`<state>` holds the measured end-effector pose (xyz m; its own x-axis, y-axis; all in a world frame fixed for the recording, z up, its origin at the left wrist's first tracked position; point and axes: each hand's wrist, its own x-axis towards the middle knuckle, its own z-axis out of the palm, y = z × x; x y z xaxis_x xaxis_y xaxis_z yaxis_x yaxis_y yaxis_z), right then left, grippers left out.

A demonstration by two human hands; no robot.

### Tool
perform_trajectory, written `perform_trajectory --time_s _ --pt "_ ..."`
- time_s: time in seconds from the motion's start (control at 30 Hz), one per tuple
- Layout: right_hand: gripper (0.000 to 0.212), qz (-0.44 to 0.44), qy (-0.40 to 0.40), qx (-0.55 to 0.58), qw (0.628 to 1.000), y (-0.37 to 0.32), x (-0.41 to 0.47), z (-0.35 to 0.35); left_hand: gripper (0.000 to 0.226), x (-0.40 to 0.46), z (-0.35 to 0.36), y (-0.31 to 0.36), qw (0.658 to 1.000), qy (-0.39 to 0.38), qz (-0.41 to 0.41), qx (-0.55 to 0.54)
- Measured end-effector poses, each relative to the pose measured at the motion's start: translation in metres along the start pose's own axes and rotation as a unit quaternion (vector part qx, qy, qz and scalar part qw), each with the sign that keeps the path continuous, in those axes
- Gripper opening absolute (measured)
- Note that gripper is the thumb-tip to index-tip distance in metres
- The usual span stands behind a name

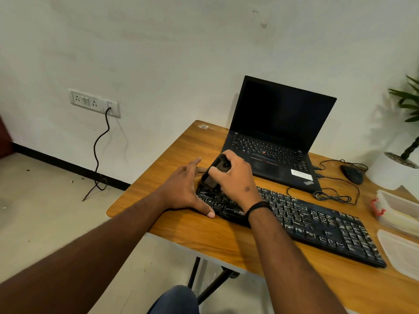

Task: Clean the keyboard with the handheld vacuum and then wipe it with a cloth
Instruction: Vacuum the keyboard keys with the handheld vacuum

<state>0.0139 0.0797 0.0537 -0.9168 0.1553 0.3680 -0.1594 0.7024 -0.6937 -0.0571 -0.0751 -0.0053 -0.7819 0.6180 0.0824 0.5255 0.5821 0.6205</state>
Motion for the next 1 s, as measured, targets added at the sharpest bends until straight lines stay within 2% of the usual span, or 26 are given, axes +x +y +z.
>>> perform_trajectory --time_s 0.17,0.27,0.37,0.5,0.57,0.67,0.73,0.83,0.93,1.0 --pt "0.015 -0.012 -0.004 0.028 1.000 -0.001 -0.002 -0.005 0.159 0.000 0.002 -0.002 1.000 0.005 0.001 -0.004" --pt "0.016 -0.011 -0.022 -0.010 1.000 0.001 -0.002 -0.003 0.159 0.001 0.001 -0.003 1.000 0.000 0.002 -0.003" --pt "0.018 -0.007 0.016 -0.052 0.998 0.003 0.006 -0.012 0.159 0.001 0.001 -0.003 1.000 0.003 0.006 -0.006" --pt "0.014 0.038 -0.031 0.027 0.998 0.011 0.007 -0.030 0.160 0.001 0.001 -0.002 1.000 0.002 0.006 -0.005" --pt "0.013 0.047 -0.032 -0.010 0.998 0.013 0.005 -0.033 0.161 0.001 0.000 -0.002 1.000 0.002 0.004 -0.006" --pt "0.019 0.027 0.017 -0.061 0.998 0.010 0.006 -0.038 0.162 0.000 0.000 -0.002 1.000 0.004 0.003 -0.007" --pt "0.014 0.024 -0.012 -0.028 0.999 0.009 0.006 -0.041 0.162 0.000 0.000 -0.002 1.000 0.002 0.004 -0.007" --pt "0.012 0.018 -0.055 -0.070 0.996 0.009 0.003 -0.039 0.164 0.000 0.000 -0.001 1.000 0.001 0.003 -0.006" --pt "0.016 0.011 -0.008 -0.132 0.991 0.010 0.004 -0.041 0.165 0.000 0.000 -0.001 1.000 0.002 0.003 -0.007" --pt "0.014 0.020 -0.011 -0.084 0.996 0.012 0.004 -0.043 0.166 0.000 -0.001 0.000 1.000 0.001 0.005 -0.006"
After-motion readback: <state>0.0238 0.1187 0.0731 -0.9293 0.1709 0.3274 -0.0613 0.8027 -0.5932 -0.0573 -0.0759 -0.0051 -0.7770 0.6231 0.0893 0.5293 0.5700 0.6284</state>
